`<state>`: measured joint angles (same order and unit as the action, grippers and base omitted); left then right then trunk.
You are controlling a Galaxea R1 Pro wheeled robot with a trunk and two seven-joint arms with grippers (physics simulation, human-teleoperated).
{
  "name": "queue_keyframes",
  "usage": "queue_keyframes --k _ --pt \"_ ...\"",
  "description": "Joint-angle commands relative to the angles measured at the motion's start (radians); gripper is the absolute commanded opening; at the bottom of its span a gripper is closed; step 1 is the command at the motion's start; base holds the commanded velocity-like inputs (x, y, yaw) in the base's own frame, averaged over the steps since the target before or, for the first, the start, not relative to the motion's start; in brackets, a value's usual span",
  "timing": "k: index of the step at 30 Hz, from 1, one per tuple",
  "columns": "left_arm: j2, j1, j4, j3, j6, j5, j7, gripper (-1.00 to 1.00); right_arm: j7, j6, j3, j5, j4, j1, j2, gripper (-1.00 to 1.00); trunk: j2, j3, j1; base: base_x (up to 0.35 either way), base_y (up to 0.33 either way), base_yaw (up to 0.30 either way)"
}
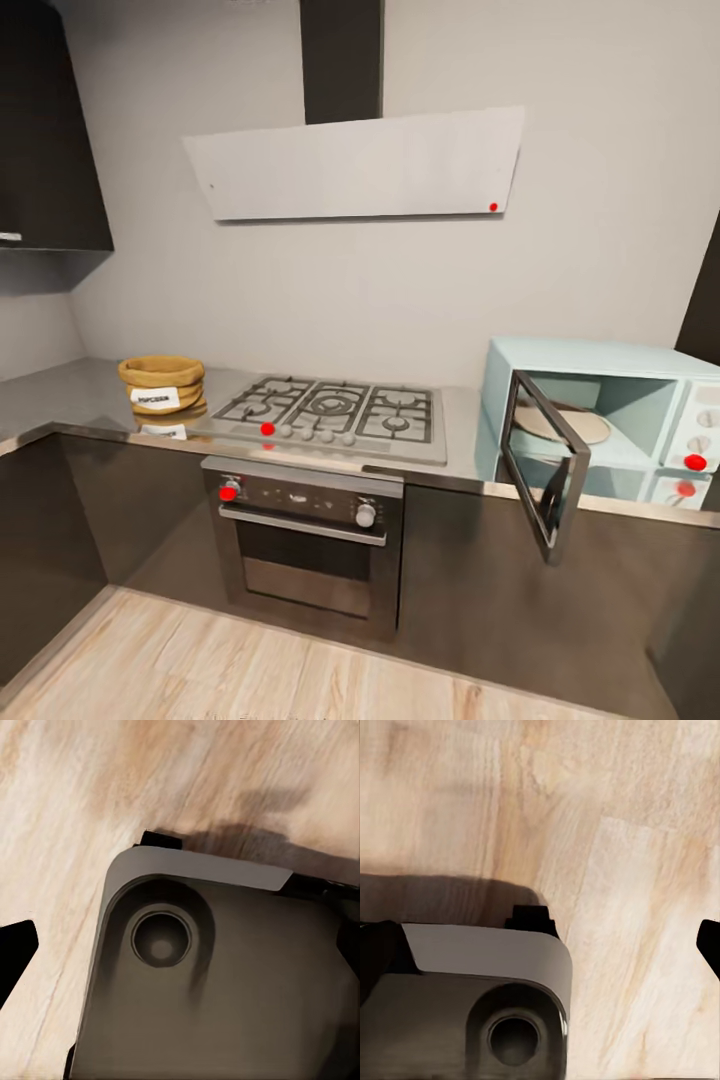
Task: In the kitchen, take the popcorn bag from the countertop, put it into the microwave, and heat it until the popcorn is cooked so the cooked popcorn ends up inside the bag.
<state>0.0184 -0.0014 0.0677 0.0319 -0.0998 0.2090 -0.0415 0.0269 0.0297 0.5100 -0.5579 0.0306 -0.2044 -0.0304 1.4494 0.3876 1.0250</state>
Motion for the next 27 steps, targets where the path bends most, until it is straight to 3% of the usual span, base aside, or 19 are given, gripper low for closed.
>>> queue_keyframes --k 1,4,14,17,21,27 --pt "0.000 0.000 0.000 0.003 -0.002 0.022 -0.004 1.00 0.003 0.003 0.008 -0.010 0.003 0.007 0.006 1.00 0.001 0.001 0.000 0.000 0.000 0.300" --pt "0.000 0.000 0.000 0.002 -0.001 0.055 -0.003 1.00 0.002 0.001 0.006 -0.012 0.003 0.018 0.019 1.00 0.001 0.001 0.000 0.000 0.000 0.300" --pt "-0.002 0.000 0.000 0.002 -0.001 0.061 0.009 1.00 0.002 0.008 0.001 -0.014 0.002 0.019 0.019 1.00 0.001 0.001 0.000 0.000 0.000 0.300" --pt "-0.020 0.000 -0.002 0.002 -0.001 0.061 0.015 1.00 0.003 0.010 0.001 -0.016 0.002 0.019 0.019 1.00 0.001 0.001 0.000 0.000 0.000 0.300" --pt "-0.028 0.000 -0.001 0.002 -0.001 0.059 0.097 1.00 0.004 0.010 0.001 -0.017 0.002 0.019 0.018 1.00 0.001 0.001 0.000 0.000 0.000 0.300" --pt "-0.038 0.000 -0.003 0.000 -0.002 0.055 0.127 1.00 0.004 0.010 0.001 -0.016 0.002 0.019 0.020 1.00 0.001 0.001 0.000 0.000 0.000 0.300"
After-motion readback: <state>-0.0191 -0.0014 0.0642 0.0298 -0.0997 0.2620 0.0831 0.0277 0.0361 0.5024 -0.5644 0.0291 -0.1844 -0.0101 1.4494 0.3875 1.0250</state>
